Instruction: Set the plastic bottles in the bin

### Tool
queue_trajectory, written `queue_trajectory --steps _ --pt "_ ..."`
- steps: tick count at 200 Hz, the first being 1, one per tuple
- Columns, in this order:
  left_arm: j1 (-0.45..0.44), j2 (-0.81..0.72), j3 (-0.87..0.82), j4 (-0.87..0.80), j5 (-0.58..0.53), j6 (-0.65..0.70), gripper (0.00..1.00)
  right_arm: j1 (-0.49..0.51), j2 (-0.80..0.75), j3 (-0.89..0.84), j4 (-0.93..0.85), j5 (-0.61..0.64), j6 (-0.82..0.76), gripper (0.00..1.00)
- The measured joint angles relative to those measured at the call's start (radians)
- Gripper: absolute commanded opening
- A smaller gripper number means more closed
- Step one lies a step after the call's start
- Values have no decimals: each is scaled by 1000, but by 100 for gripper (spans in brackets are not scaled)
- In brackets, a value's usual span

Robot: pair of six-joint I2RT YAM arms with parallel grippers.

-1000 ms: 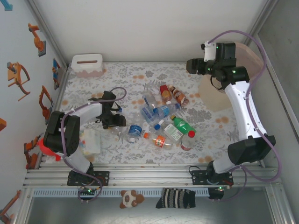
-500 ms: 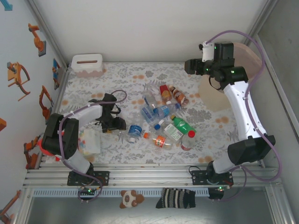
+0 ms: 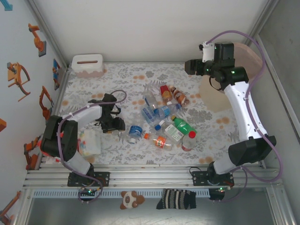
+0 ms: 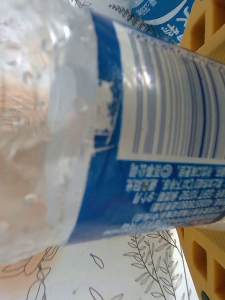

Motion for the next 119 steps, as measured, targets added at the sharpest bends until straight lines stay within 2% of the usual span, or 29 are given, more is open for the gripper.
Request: queue_trajectory --steps 60,119 --pt "0 -167 27 52 32 11 56 19 -21 -53 53 -76 31 74" --pt "-3 -258 66 311 233 45 54 46 -83 -173 230 -280 108 74"
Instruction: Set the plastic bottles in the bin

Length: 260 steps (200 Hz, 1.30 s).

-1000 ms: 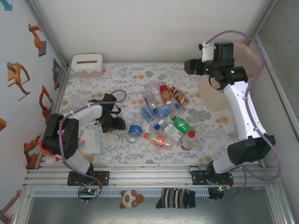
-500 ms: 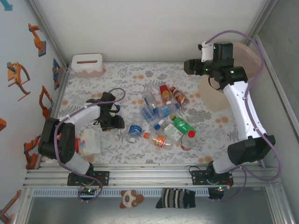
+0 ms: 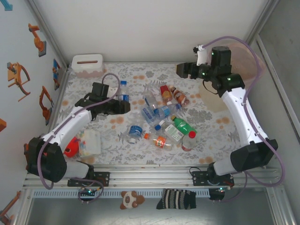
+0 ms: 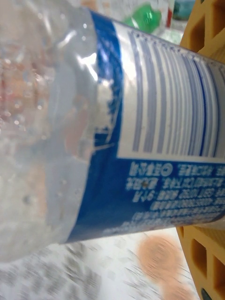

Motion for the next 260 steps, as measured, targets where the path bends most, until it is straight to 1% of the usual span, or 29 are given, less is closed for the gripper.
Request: queue_trajectory --steps 17,44,71,102,128,152,196,211,260 --pt "-7 -12 8 101 78 10 53 16 -19 -26 61 -60 23 74" --pt "-18 -40 13 259 193 20 50 53 -48 -56 152 -134 44 75" --pt "-35 -67 13 412 283 24 48 101 -62 -68 228 -193 56 75" --pt "-60 -85 17 517 370 26 48 168 -62 -68 298 -246 62 79" --pt "-87 -87 39 547 425 26 48 224 -61 -67 339 -276 60 82" --pt "-110 -94 52 565 453 26 48 268 -44 -53 355 -297 55 85" --pt "-144 -96 74 568 482 31 48 329 6 -20 365 -312 40 85" --pt "-154 -96 79 566 486 36 48 341 24 -7 364 -311 41 84" --pt "-166 -96 82 552 489 54 48 351 51 23 377 -311 55 73"
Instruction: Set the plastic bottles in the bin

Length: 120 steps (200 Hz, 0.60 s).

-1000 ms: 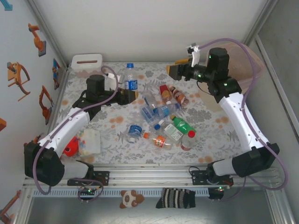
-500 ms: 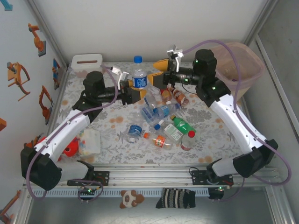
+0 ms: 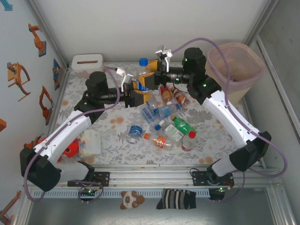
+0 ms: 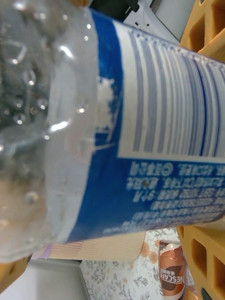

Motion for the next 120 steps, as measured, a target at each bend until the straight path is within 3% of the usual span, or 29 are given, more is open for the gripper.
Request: queue_trajectory --steps 78,120 --pt "0 -2 0 -23 3 13 49 3 0 5 2 -2 12 53" --pt "0 -7 0 -27 -1 16 54 5 0 8 1 -3 13 49"
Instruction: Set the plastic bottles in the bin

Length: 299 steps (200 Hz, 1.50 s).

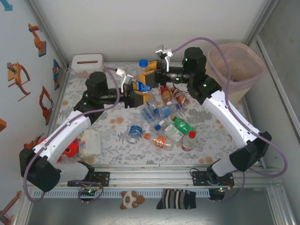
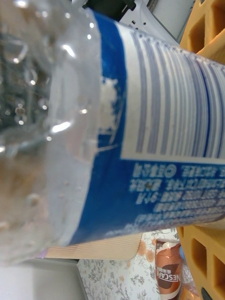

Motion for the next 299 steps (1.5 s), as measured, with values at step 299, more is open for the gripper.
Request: queue_trajectory --steps 299 --pt "3 -84 -10 -178 -275 118 79 -730 71 445 -541 628 -153 44"
